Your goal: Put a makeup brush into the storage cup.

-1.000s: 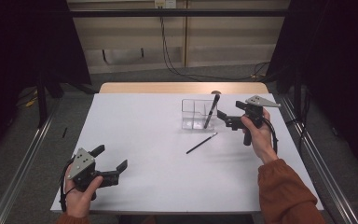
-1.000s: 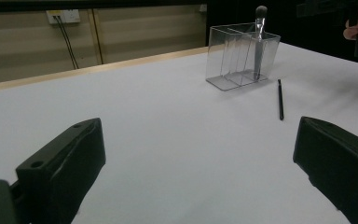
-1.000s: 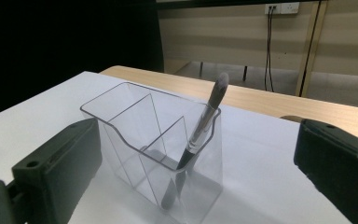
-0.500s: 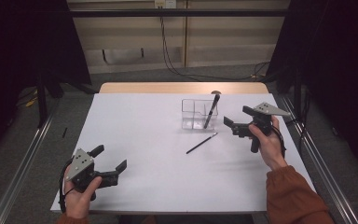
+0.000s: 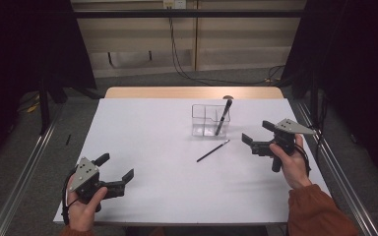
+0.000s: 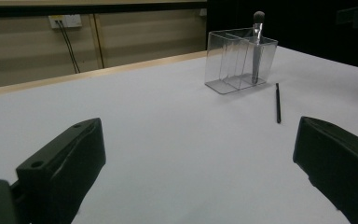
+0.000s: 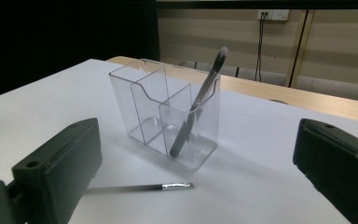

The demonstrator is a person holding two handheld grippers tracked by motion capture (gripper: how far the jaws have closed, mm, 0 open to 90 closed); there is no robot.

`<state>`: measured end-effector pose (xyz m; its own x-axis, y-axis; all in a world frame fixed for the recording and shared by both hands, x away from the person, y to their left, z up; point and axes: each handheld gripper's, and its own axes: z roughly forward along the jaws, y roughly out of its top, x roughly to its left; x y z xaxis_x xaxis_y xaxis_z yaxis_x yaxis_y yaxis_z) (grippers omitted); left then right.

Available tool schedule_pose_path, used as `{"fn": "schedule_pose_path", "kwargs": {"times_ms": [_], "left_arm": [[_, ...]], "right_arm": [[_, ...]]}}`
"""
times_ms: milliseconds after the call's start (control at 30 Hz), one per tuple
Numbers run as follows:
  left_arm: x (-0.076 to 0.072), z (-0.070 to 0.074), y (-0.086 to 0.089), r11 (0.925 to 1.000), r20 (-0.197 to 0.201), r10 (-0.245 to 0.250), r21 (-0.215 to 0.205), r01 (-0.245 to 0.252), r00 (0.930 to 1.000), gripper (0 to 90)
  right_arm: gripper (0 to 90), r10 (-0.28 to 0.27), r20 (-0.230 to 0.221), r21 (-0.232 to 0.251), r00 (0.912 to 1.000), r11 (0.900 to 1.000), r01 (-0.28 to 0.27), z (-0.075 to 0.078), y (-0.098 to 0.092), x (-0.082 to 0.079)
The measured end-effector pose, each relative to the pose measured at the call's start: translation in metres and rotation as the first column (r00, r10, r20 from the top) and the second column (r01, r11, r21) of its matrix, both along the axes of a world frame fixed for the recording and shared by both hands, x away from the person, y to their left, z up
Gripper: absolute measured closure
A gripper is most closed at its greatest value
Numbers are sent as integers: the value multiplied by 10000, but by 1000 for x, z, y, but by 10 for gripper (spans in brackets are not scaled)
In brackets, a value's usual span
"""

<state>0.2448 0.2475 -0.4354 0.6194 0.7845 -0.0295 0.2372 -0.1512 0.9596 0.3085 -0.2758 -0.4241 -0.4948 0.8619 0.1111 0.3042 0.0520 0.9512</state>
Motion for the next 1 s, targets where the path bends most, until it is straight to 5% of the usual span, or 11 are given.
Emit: {"fn": "schedule_pose_path", "kwargs": {"times_ms": [1000], "left_arm": [[-1, -1, 4, 9998, -43, 126, -165, -126, 9999, 24]], "right_arm": [[5, -54, -169, -123, 9998, 9999, 52, -22, -14, -64]]}}
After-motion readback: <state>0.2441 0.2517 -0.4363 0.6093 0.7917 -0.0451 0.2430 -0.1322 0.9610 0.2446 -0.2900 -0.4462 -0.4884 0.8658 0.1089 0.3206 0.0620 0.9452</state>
